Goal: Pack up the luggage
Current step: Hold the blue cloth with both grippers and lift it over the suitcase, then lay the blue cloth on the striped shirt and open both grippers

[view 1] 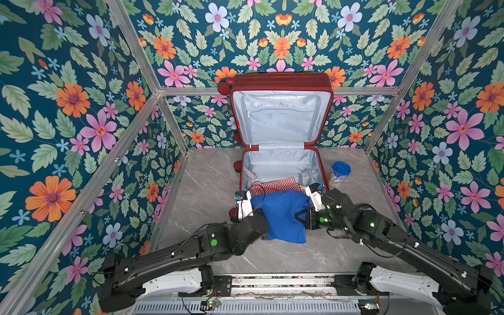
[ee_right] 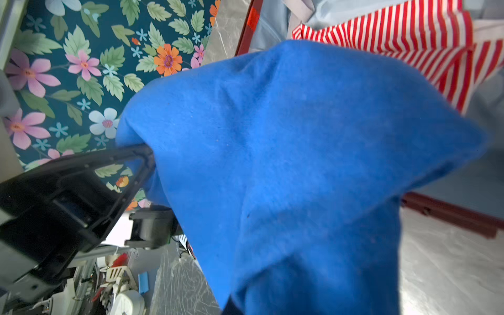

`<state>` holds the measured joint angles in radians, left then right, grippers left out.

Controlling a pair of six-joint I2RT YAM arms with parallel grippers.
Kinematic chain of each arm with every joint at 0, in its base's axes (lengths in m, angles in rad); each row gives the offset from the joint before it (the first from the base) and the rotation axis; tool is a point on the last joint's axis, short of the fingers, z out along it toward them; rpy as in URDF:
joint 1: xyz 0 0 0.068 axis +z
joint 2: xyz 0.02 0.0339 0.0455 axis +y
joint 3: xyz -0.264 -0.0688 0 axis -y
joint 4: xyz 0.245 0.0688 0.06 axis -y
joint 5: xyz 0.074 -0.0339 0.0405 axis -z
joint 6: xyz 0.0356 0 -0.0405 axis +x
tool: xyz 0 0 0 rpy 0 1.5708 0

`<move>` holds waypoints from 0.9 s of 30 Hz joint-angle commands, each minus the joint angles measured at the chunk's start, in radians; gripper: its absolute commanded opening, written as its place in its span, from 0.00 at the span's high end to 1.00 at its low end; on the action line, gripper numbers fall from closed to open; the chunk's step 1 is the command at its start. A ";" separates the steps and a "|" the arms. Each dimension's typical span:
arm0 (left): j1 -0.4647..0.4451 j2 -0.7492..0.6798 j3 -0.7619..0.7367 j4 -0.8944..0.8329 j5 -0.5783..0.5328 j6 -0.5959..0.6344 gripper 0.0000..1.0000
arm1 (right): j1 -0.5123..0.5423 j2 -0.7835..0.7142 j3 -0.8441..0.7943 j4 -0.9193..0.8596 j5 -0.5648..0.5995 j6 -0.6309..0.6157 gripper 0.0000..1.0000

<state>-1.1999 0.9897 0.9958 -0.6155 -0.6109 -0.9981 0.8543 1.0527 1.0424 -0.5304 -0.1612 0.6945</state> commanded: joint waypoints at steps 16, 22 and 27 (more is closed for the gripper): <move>0.576 0.511 0.157 0.365 0.505 0.427 1.00 | -0.328 0.502 0.168 0.253 -0.299 -0.026 1.00; 0.637 0.642 0.172 0.436 0.547 0.449 1.00 | -0.396 0.674 0.218 0.272 -0.333 -0.047 1.00; 0.659 0.748 0.202 0.460 0.565 0.460 1.00 | -0.409 0.765 0.257 0.257 -0.321 -0.062 0.97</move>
<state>-0.5507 1.7073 1.1851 -0.2127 -0.0589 -0.5571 0.4507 1.7973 1.2854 -0.2832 -0.4709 0.6548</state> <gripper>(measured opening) 0.100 0.094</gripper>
